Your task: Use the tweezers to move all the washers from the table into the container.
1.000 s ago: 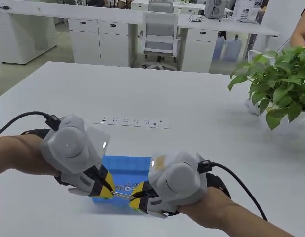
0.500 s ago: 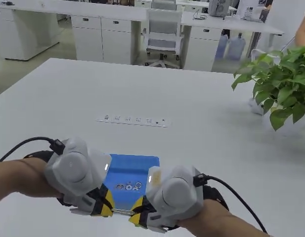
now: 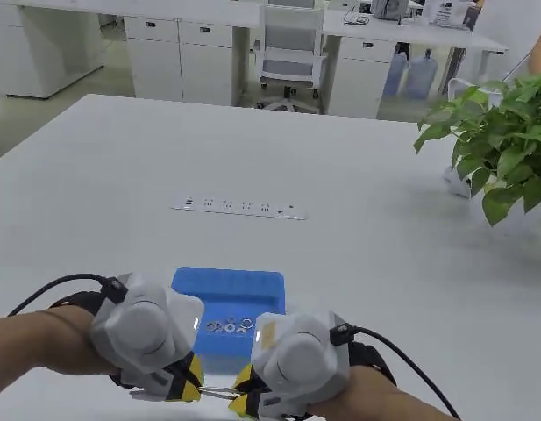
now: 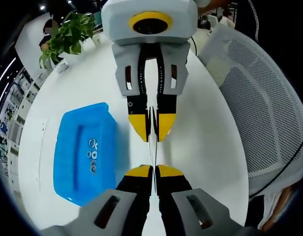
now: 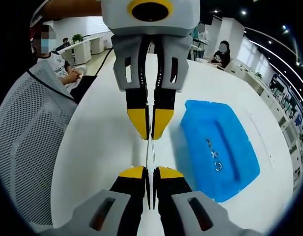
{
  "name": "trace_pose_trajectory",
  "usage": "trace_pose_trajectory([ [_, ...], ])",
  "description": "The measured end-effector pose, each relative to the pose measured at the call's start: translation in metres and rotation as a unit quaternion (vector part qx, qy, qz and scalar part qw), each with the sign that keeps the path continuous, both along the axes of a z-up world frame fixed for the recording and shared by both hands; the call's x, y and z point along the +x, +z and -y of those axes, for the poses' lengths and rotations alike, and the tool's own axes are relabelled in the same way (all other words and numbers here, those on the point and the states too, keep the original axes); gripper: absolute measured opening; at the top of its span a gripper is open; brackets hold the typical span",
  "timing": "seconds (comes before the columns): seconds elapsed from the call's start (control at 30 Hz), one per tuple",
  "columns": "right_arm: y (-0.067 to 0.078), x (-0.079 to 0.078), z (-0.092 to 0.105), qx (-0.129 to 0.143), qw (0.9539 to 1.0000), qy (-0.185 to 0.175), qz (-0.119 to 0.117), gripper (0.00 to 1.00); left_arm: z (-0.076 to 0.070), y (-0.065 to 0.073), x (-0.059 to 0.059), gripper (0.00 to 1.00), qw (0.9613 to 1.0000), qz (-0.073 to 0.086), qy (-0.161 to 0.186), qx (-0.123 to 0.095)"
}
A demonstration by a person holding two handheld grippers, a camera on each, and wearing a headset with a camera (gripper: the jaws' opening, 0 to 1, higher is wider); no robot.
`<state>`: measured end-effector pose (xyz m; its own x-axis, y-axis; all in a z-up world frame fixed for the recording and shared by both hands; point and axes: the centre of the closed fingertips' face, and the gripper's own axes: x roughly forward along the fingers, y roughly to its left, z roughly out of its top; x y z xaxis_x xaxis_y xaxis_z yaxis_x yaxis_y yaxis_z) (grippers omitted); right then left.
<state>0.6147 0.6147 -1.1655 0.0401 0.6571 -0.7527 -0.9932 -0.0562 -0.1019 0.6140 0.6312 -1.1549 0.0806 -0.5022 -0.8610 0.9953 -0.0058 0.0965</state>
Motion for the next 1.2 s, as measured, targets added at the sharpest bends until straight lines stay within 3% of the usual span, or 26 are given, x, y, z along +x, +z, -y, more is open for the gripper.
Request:
trace_pose_trajectory([
  [0.4, -0.010, -0.002, -0.001, -0.008, 0.9998, -0.003, -0.016, 0.12, -0.002, -0.012, -0.006, 0.07, 0.9996, -0.024, 0.010, -0.007],
  [0.6, -0.010, -0.002, 0.000, -0.006, 0.9997, -0.008, -0.021, 0.12, -0.002, -0.015, -0.006, 0.07, 0.9994, -0.028, 0.017, -0.011],
  [1.2, -0.014, -0.002, 0.010, -0.017, 0.9995, -0.015, -0.024, 0.12, -0.006, -0.024, -0.007, 0.07, 0.9996, -0.024, 0.010, 0.005],
])
